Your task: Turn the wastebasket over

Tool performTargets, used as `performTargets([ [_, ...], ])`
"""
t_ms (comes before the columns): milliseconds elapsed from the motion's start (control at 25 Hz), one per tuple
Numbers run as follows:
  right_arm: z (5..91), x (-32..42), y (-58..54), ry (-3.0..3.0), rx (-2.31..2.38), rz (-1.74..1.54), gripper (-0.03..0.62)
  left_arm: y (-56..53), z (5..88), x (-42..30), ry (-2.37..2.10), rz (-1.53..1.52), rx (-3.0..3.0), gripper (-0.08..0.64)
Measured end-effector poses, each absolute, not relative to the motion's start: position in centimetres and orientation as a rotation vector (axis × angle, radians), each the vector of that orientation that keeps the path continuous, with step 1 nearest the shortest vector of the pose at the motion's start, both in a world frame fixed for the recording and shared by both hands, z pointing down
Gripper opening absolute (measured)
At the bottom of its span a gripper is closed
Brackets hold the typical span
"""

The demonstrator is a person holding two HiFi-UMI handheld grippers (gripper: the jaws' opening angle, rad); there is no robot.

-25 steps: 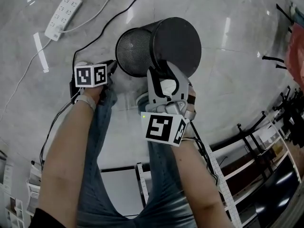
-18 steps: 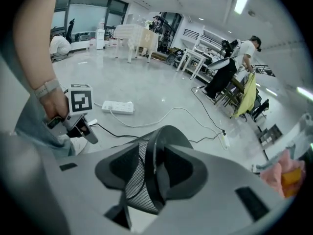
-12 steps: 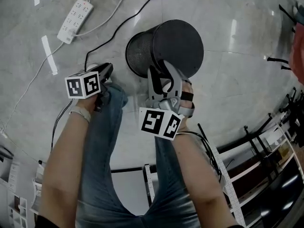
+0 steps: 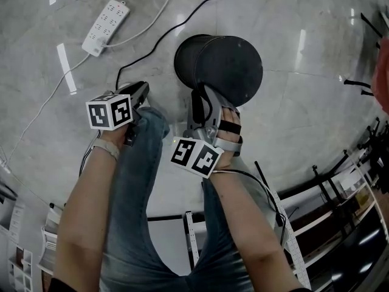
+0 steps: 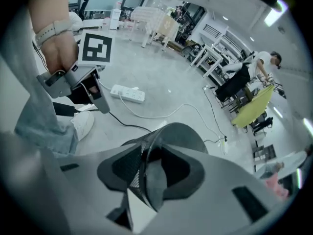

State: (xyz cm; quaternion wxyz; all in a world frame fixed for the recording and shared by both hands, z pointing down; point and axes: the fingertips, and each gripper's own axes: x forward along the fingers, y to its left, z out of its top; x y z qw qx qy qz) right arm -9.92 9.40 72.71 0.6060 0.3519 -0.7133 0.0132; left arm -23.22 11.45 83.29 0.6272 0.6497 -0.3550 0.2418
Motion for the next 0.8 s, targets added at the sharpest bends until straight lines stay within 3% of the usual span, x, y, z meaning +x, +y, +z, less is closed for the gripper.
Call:
performTargets([
  [200,73.6,-7.9,8.3,-1.604,0.860,0.029,0.056,11.3,82.4,-22.6,-0.816,0.541,1.514,0.057],
  [600,71.9,-5.3,6.6,-1.674,0.923,0.107,0.057,10.3,79.3,-20.3,-0.818,0.533,1.591,0.057],
  [800,68.3,-4.3,6.3,-1.833,1.016,0.388,0.014,8.3,73.3,-17.1,-0.790,0.464,1.703,0.049],
])
